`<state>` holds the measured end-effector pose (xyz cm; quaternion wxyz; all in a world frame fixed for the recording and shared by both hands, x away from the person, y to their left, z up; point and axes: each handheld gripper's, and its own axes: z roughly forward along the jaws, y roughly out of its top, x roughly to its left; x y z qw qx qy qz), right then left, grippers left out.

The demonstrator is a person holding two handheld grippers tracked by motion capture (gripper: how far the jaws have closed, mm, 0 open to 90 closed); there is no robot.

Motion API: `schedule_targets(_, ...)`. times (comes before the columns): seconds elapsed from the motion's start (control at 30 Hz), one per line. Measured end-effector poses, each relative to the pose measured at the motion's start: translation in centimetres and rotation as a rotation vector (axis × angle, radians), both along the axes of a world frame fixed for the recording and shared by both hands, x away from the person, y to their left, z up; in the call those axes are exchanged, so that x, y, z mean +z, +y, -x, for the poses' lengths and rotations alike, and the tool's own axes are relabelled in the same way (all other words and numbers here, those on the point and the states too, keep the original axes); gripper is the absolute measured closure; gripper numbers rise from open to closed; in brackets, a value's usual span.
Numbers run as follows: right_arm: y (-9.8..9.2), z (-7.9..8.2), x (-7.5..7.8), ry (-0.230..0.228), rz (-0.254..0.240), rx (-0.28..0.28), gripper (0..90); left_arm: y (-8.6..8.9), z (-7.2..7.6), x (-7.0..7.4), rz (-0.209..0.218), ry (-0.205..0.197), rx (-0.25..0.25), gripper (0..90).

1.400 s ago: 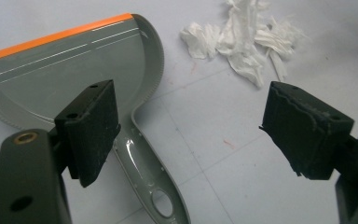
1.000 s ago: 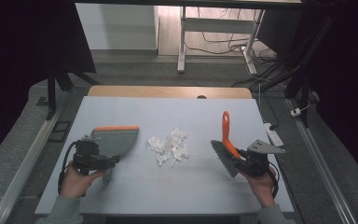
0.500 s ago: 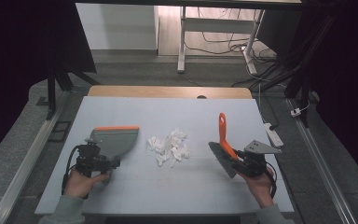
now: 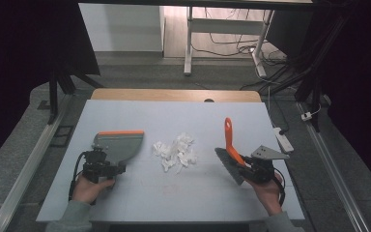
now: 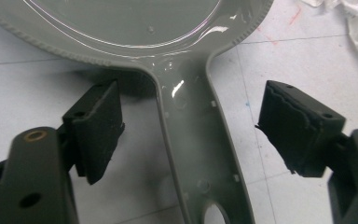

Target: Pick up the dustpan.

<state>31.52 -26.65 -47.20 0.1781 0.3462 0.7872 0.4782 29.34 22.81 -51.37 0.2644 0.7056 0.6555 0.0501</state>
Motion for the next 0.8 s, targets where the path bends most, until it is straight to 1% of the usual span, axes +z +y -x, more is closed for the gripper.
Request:
schedule_targets(0.1, 0.0, 0.0, 0.0, -0.002, 0.006, -0.001, 70.1, -0.1, -0.2, -0.3, -0.003, 0.003, 0.008, 27.2)
schedule_targets(0.13, 0.0, 0.0, -0.1, 0.0, 0.007, -0.002, 70.1, 0.0, -0.2, -0.3, -0.001, 0.005, 0.01, 31.4)
schedule_targets(0.17, 0.0, 0.0, -0.1, 0.001, 0.007, -0.002, 70.1, 0.0, -0.3, -0.4, 0.004, 0.006, 0.014, 33.6)
schedule_targets(0.2, 0.0, 0.0, -0.1, 0.001, 0.007, -0.002, 70.1, 0.0, -0.4, -0.5, 0.009, 0.006, 0.014, 33.6)
schedule_targets(0.23, 0.0, 0.0, -0.1, 0.001, 0.008, -0.003, 70.1, 0.1, -0.5, -0.6, 0.014, 0.006, 0.019, 37.5)
schedule_targets(0.3, 0.0, -0.1, -0.1, 0.002, 0.011, -0.003, 70.0, 0.3, -0.6, -0.7, 0.026, 0.005, 0.024, 40.7)
schedule_targets(0.33, 0.0, -0.1, -0.1, 0.002, 0.011, -0.003, 70.0, 0.3, -0.7, -0.7, 0.032, 0.004, 0.026, 40.7)
schedule_targets(0.37, 0.0, -0.1, -0.1, 0.002, 0.013, -0.003, 70.1, 0.4, -0.7, -0.8, 0.036, 0.004, 0.026, 43.5)
schedule_targets(0.4, 0.0, -0.1, -0.1, 0.002, 0.013, -0.003, 70.1, 0.4, -0.8, -0.8, 0.04, 0.004, 0.027, 43.5)
schedule_targets(0.43, 0.1, -0.1, -0.2, 0.002, 0.015, -0.004, 70.1, 0.4, -0.8, -0.9, 0.047, 0.003, 0.026, 44.9)
schedule_targets(0.5, 0.1, -0.1, -0.2, 0.003, 0.016, -0.005, 70.1, 0.5, -0.9, -1.1, 0.07, 0.005, 0.027, 51.7)
schedule_targets(0.53, 0.1, -0.1, -0.2, 0.003, 0.016, -0.005, 70.1, 0.6, -0.9, -1.1, 0.072, 0.004, 0.027, 51.7)
schedule_targets(0.6, 0.1, -0.1, -0.1, 0.003, 0.016, -0.004, 70.1, 0.7, -0.9, -1.2, 0.094, -0.001, 0.026, 54.7)
schedule_targets(0.63, 0.0, -0.1, -0.2, 0.002, 0.016, -0.004, 70.1, 0.7, -0.9, -1.2, 0.096, -0.004, 0.028, 56.6)
schedule_targets(0.8, 0.0, -0.1, -0.2, 0.003, 0.018, -0.005, 70.1, 0.8, -0.8, -1.2, 0.085, -0.019, 0.047, 59.0)
